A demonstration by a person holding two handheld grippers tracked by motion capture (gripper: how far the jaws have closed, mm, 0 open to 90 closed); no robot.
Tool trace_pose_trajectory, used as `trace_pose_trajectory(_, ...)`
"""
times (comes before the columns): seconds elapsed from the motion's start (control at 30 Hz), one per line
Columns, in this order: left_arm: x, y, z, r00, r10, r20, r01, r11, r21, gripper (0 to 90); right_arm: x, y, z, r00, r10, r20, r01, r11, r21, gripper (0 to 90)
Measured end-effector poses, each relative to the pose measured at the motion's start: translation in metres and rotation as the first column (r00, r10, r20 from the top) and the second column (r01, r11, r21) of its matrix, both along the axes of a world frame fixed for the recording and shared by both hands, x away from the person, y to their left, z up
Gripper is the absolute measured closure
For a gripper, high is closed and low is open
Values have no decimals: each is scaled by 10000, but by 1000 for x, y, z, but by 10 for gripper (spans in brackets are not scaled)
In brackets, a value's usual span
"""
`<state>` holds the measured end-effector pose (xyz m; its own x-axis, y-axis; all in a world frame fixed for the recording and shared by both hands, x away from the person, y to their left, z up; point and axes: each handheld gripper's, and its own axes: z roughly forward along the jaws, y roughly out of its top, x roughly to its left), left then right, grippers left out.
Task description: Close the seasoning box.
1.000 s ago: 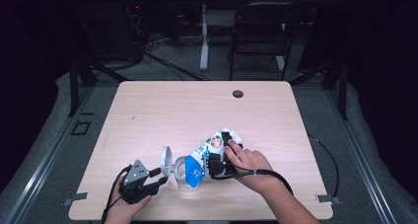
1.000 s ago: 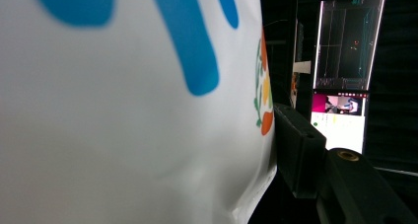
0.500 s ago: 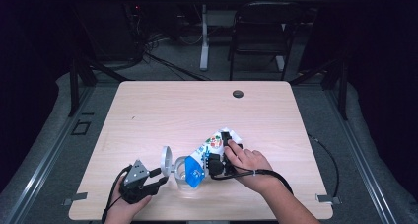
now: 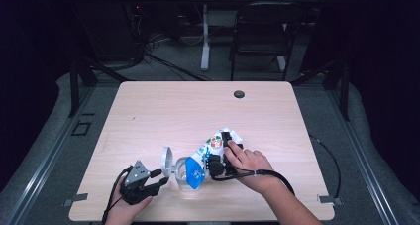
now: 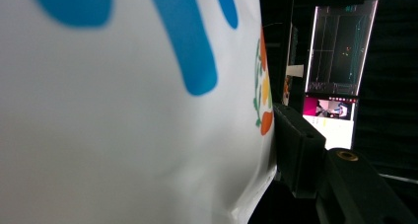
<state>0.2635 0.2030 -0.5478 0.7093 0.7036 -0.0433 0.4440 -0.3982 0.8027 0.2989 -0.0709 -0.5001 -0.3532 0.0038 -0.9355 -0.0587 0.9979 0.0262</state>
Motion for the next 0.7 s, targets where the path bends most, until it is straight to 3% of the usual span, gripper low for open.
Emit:
trace_pose_trajectory(0.07,0,0,0,10000,-4,1,4,10000,-1,607,1,0,-1,9999,148,-58,-147,9997,178,503)
trace_pose_trajectory(0.1,0,0,0,10000,-6,0,6,10000,-7,608,0,0,1,10000,-6,17,7,10000,-69,503)
trace_pose_trajectory(0.23,0,0,0,10000,-14,9,14,10000,6,608,0,1,1,10000,-83,48,84,9998,-195,504)
trace_pose_trajectory(0.7,0,0,0,10000,-16,21,16,10000,14,608,0,2,2,9998,49,169,-45,9996,-265,509)
